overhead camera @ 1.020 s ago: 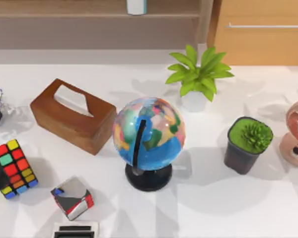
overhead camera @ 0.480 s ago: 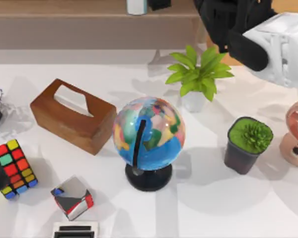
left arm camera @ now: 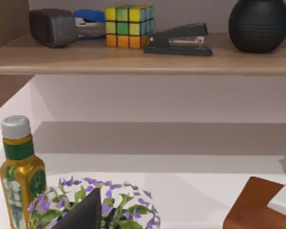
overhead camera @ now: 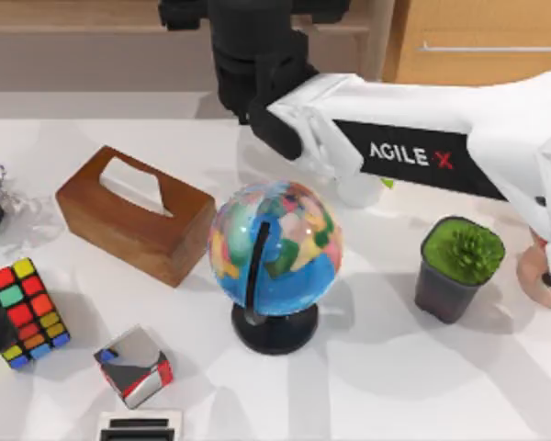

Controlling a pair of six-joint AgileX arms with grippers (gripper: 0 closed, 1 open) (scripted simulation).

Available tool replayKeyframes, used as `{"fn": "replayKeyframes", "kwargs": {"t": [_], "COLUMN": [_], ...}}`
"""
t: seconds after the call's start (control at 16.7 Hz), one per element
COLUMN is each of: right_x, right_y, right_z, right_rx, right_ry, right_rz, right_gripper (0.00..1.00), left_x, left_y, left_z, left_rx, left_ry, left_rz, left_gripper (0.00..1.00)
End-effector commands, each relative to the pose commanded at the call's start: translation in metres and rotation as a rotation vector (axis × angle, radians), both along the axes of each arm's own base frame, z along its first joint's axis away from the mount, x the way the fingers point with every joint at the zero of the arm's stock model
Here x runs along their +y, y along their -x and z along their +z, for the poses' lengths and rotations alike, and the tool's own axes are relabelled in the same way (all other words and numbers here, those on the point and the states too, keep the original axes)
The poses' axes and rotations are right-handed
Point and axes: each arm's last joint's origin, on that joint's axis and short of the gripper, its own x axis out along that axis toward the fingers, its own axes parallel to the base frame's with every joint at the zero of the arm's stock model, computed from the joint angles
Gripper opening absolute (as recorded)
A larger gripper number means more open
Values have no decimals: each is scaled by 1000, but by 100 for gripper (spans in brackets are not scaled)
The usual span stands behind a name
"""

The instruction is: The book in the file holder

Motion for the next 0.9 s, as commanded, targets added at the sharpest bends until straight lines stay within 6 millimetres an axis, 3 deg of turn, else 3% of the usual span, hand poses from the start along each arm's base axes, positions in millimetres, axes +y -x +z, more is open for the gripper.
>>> {"fn": "replayKeyframes", "kwargs": {"t": [0.54, 0.9], "right_x": [3, 5], "right_y": [-6, -22], "right_z": [-6, -6], "right_rx": [-7, -8], "right_ry": [-17, -18], "right_rz": [-17, -16], "right_gripper": [100, 100], "left_x": [0, 0], "left_y": [0, 0], "left_z": [0, 0], "left_rx": [0, 0], "left_ry": [0, 0], "left_rz": [0, 0], "left_gripper": [100, 100]}}
